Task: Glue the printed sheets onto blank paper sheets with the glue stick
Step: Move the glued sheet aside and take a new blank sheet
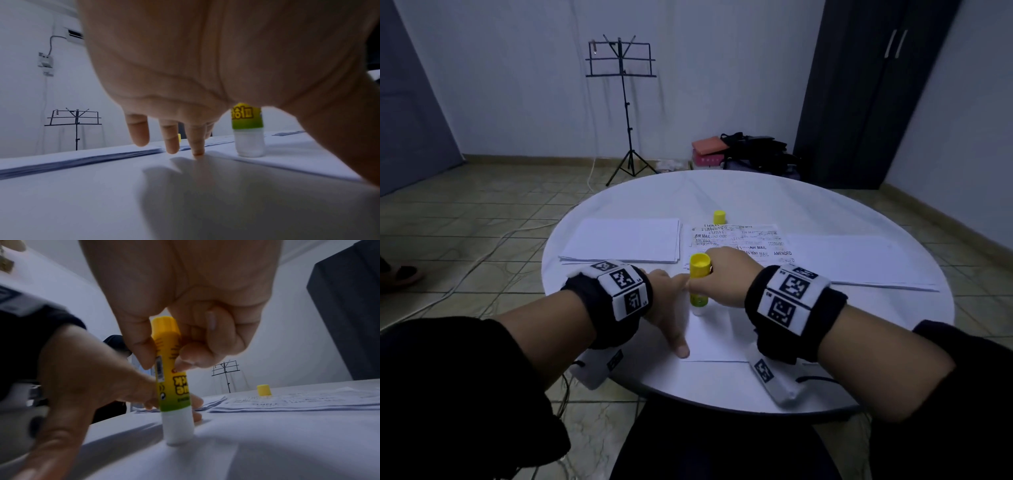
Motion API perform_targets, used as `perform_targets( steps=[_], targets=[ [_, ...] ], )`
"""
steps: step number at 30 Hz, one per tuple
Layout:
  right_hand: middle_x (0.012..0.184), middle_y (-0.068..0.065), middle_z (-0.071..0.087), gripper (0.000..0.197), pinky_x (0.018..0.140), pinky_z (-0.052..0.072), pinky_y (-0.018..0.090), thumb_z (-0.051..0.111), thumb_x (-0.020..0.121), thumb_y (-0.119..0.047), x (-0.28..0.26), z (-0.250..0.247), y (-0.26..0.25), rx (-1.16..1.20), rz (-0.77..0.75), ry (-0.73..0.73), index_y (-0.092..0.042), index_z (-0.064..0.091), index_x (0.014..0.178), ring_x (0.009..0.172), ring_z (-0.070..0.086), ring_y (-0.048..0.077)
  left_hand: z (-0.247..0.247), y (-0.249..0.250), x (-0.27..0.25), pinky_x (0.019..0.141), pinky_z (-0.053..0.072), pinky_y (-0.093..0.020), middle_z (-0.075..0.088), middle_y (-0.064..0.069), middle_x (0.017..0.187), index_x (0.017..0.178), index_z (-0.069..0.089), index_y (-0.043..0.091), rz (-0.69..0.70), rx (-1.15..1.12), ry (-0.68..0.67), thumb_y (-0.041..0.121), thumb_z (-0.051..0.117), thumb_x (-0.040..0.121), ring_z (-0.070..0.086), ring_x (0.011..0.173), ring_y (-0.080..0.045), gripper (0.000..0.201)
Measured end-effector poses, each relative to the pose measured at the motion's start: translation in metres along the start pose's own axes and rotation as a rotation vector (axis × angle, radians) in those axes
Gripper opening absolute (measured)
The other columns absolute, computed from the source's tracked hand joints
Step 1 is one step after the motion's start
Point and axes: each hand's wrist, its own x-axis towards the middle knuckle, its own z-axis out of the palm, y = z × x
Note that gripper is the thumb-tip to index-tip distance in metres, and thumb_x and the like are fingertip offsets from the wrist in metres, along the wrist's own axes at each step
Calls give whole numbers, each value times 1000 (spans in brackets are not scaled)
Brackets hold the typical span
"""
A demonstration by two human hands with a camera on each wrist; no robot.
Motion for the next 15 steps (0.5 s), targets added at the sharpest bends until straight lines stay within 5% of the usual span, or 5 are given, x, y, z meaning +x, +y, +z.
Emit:
perform_targets(
  steps=[3, 6, 9, 12, 15],
  targets=[
    [78, 4, 54, 29, 53, 33, 24, 62, 82, -31, -11, 1, -1, -46, -53, -34, -18, 44, 63, 77, 50, 20, 0, -4, 2, 104, 29, -34, 39, -1, 138, 140, 29, 29, 40, 3, -49, 54, 78, 68, 29, 135, -27, 90],
    [73, 1, 52, 27, 53, 34, 24, 62, 83, -28, -27, -3, 0, -61, -101, -80, -18, 47, 64, 72, 49, 18, -1, -2, 6, 89, 25, -28, 46, 5, 131, 131, 40, 32, 97, 58, -72, 53, 78, 68, 32, 131, -24, 76],
    [79, 0, 56, 17, 60, 40, 25, 63, 81, -28, -41, -9, 7, -37, -103, -116, -15, 55, 76, 75, 51, 16, 1, -1, 13, 85, 28, -30, 47, 8, 116, 102, 50, 33, 84, 120, -77, 57, 77, 67, 34, 127, -24, 50],
    [90, 2, 63, 21, 72, 46, 29, 65, 80, -29, -52, -18, 20, -37, -83, -112, -10, 62, 89, 84, 57, 18, 1, -2, 18, 99, 31, -39, 40, 10, 137, 135, 37, 31, 81, 174, -86, 62, 77, 61, 30, 131, -26, 90],
    [94, 2, 66, 23, 79, 47, 31, 67, 79, -30, -65, -29, 41, -45, -41, -94, -11, 64, 92, 89, 59, 18, 0, -1, 23, 104, 29, -41, 35, 9, 146, 142, 30, 29, 70, 194, -78, 65, 78, 58, 29, 133, -25, 103]
  ],
)
